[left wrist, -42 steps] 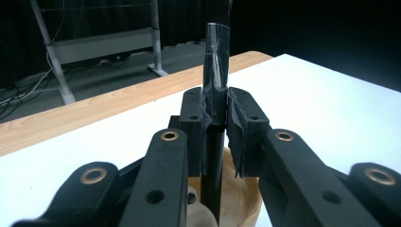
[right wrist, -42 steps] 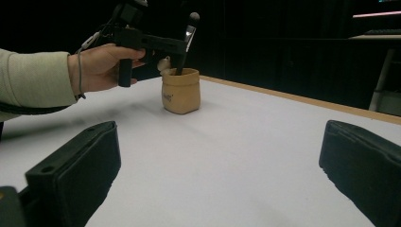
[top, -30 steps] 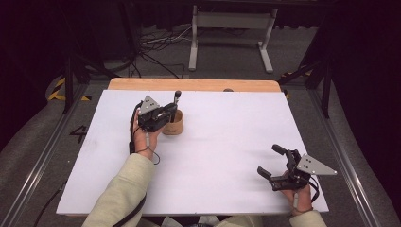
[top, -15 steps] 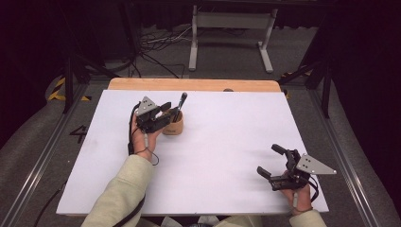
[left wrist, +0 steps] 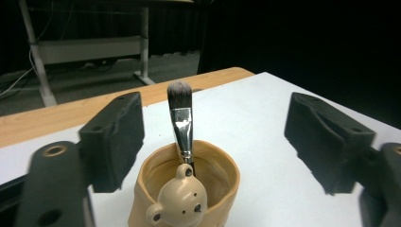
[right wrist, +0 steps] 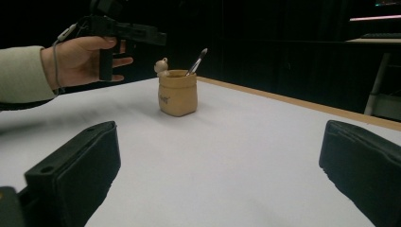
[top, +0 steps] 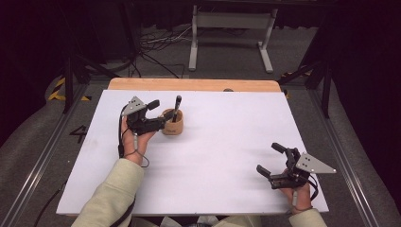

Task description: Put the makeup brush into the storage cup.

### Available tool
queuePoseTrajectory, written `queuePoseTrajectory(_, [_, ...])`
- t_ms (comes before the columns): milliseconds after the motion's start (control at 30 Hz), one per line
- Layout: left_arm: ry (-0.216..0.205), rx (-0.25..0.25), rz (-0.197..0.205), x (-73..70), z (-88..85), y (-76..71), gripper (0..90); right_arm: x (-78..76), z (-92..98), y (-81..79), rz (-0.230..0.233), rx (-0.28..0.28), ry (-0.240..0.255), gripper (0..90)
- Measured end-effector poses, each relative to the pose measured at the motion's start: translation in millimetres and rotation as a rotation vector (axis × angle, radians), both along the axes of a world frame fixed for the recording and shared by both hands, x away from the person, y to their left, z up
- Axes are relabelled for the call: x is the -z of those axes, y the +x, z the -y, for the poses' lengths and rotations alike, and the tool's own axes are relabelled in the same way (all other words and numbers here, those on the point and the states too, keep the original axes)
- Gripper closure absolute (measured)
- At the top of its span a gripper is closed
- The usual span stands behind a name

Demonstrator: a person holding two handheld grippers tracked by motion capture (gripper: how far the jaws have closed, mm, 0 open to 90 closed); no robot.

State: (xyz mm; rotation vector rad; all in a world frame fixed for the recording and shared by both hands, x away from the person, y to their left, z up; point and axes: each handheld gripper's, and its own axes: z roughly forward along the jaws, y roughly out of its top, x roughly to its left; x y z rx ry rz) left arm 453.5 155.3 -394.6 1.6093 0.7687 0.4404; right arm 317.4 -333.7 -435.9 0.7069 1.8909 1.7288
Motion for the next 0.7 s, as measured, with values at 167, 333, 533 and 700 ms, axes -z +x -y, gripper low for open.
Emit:
queuePoseTrajectory(167, [-0.017, 0.019, 0.025, -8.7, -12.9, -10.9, 10.7, -7.6, -1.8, 3.1, 0.006, 0.002, -0.031, 0.0])
queuePoseTrajectory(333, [-0.016, 0.052, 0.037, -14.7, -22.1, -27.4, 8.6, -15.0, -5.0, 9.6, 0.013, -0.004, -0.054, 0.0])
queuePoseTrajectory(533, [-0.009, 0.089, 0.04, -17.6, -29.4, -41.8, 7.7, -19.2, -5.8, 14.7, 0.01, -0.007, -0.061, 0.0])
queuePoseTrajectory(700, [0.007, 0.105, 0.045, -16.7, -35.6, -53.6, 6.9, -18.8, -6.1, 16.4, 0.002, -0.01, -0.068, 0.0])
